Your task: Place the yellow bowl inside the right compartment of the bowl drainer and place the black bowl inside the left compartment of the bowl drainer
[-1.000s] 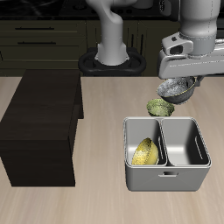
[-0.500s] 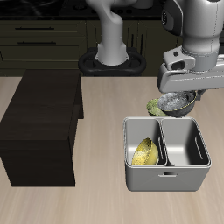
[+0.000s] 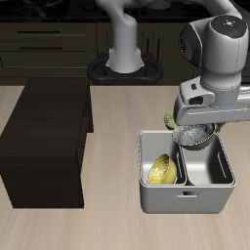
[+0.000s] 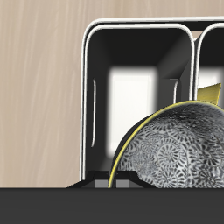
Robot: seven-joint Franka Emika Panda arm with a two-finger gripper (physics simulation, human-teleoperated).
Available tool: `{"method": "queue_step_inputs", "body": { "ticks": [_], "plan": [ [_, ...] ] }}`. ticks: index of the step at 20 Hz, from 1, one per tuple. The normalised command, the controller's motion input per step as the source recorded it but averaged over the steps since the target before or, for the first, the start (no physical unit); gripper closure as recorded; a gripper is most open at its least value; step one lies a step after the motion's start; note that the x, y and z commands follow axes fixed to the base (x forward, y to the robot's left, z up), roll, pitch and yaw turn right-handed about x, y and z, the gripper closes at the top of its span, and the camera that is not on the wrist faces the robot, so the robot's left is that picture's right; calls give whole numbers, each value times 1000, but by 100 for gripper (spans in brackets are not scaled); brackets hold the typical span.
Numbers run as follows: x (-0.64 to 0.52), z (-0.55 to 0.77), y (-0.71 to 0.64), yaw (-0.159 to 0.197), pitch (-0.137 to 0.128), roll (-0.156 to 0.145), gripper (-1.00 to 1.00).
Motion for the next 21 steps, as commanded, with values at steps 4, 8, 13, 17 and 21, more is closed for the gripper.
{"method": "queue_step_inputs", "body": {
  "ticks": [4, 8, 13, 17, 21],
  "plan": [
    [-39, -361, 23, 6, 47, 0, 100],
    [-122, -198, 193, -9, 38, 32, 100],
    [-46, -220, 213, -1, 31, 17, 100],
    [-72, -107, 259, 23, 13, 35, 100],
    [69, -40, -84, 19, 2, -17, 100]
  ]
}}
